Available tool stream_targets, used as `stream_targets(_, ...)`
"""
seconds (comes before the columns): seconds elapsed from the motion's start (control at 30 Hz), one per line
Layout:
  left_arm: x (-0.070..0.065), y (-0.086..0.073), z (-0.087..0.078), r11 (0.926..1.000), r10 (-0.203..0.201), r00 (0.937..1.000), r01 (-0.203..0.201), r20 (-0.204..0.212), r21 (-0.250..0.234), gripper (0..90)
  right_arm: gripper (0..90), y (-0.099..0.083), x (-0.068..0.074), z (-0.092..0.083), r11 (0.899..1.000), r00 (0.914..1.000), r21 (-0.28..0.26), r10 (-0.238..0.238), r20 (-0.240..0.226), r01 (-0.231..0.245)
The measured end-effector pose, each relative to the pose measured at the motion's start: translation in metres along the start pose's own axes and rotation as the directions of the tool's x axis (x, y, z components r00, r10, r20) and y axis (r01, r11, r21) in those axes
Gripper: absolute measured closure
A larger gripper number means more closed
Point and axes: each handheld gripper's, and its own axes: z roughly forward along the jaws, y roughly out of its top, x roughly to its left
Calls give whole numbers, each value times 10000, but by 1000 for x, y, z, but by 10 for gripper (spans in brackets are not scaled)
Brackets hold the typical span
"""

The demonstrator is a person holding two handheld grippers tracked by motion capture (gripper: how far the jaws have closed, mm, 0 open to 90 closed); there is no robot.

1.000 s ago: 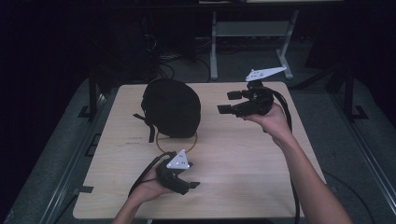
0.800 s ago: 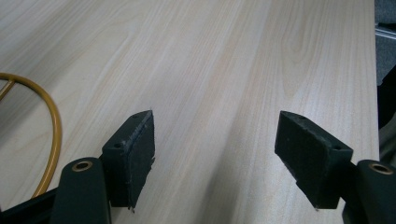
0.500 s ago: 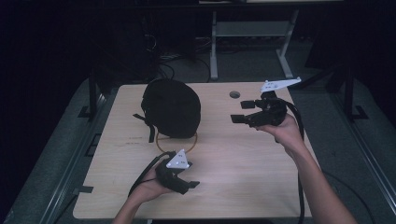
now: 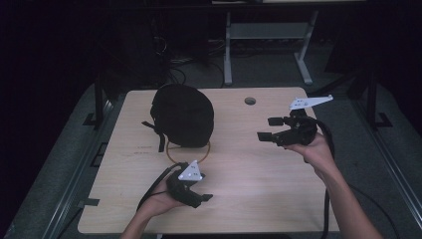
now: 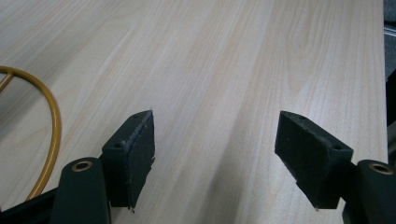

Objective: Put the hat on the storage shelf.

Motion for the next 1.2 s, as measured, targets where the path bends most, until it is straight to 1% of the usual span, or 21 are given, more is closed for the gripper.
stream_targets(0.07,0,0,0,10000,-14,10000,14,-5,12,285,170,-6,-2,-1,10000,10000,64,56,16,-56)
stream_targets(0.2,-1,0,1,10000,-10,10000,10,13,61,285,170,-17,-5,-4,9997,9997,6,238,29,-238)
stream_targets(0.4,-1,0,1,9999,-93,10000,93,-3,-57,286,170,-34,-9,-9,9987,9987,53,500,71,-500)
stream_targets(0.57,-1,-1,2,10000,3,10000,-3,-25,-17,285,170,-47,-13,-13,9974,9974,84,717,122,-718)
stream_targets(0.87,0,-2,1,10000,-82,10000,82,-46,-40,284,170,-65,-15,-20,9959,9959,171,880,224,-884)
stream_targets(1.0,0,-2,1,9999,-76,9999,75,-89,-116,284,170,-72,-16,-22,9957,9956,192,899,249,-904)
stream_targets(1.03,0,-2,0,9999,-89,9999,88,-90,-142,284,170,-74,-15,-23,9951,9950,212,963,246,-969)
stream_targets(1.2,0,-2,0,9999,-114,9999,113,-71,-110,284,170,-87,-16,-24,9936,9936,268,1090,298,-1098)
